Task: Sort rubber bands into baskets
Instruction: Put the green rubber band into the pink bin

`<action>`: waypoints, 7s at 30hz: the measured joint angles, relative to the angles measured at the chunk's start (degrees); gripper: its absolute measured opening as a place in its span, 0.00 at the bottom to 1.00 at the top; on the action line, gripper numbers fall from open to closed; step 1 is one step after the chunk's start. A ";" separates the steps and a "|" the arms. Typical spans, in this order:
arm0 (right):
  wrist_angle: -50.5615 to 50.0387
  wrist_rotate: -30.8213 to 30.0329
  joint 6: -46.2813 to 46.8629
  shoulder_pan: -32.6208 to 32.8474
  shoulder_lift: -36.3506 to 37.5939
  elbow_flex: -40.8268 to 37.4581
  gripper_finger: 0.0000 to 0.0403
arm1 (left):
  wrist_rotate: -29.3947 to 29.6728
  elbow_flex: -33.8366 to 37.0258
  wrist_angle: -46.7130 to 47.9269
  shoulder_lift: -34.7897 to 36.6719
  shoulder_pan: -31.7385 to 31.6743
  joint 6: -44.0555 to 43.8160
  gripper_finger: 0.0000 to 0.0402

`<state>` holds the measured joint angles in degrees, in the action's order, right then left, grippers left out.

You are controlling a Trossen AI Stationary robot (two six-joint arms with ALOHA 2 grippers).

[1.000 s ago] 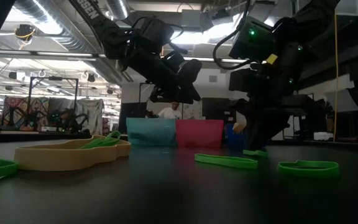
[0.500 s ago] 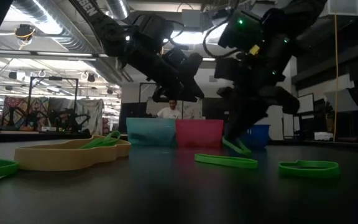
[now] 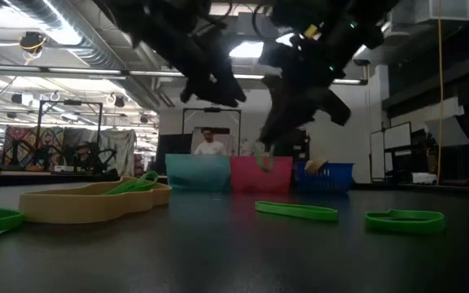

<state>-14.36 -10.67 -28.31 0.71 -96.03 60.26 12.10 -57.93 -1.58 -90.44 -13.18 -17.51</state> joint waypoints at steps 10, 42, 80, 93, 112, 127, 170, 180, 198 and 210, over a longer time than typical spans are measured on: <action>-9.37 -0.49 -8.24 -5.98 0.09 9.03 0.00 | -0.04 -0.02 18.21 8.57 6.96 -3.96 0.33; -4.54 19.29 -12.44 -33.02 0.11 12.14 0.00 | 0.87 0.33 28.06 8.91 31.48 -27.44 0.33; -5.26 19.27 -6.03 -32.98 0.11 12.05 0.38 | 8.34 6.25 26.10 0.35 33.65 -40.37 0.33; -5.28 19.28 -6.04 -32.98 0.11 12.06 0.38 | 8.17 6.27 24.43 -5.96 32.76 -39.51 0.33; -5.26 19.29 -6.04 -32.98 0.11 12.07 0.38 | 5.73 6.27 22.05 -5.96 31.24 -37.58 0.33; -5.26 19.29 -6.04 -32.98 0.11 12.07 0.38 | 5.68 6.27 22.14 -5.96 31.24 -37.58 0.15; -28.18 24.12 2.89 -26.51 20.42 12.14 0.38 | 5.53 4.42 -15.26 -0.18 13.91 -5.18 0.00; -37.86 28.96 11.90 -14.21 21.31 12.14 0.38 | 1.62 4.39 -27.86 -2.70 1.19 6.09 0.00; -35.28 28.20 16.56 8.77 16.04 7.68 0.38 | -1.72 4.35 -35.28 -15.32 -7.71 6.02 0.00; -23.68 20.70 15.91 16.20 12.19 -5.70 0.38 | -1.55 4.35 -32.94 -16.55 -7.95 4.78 0.02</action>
<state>-38.03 10.03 -12.40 16.91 -83.84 54.56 10.55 -53.58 -34.52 -106.99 -21.13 -12.73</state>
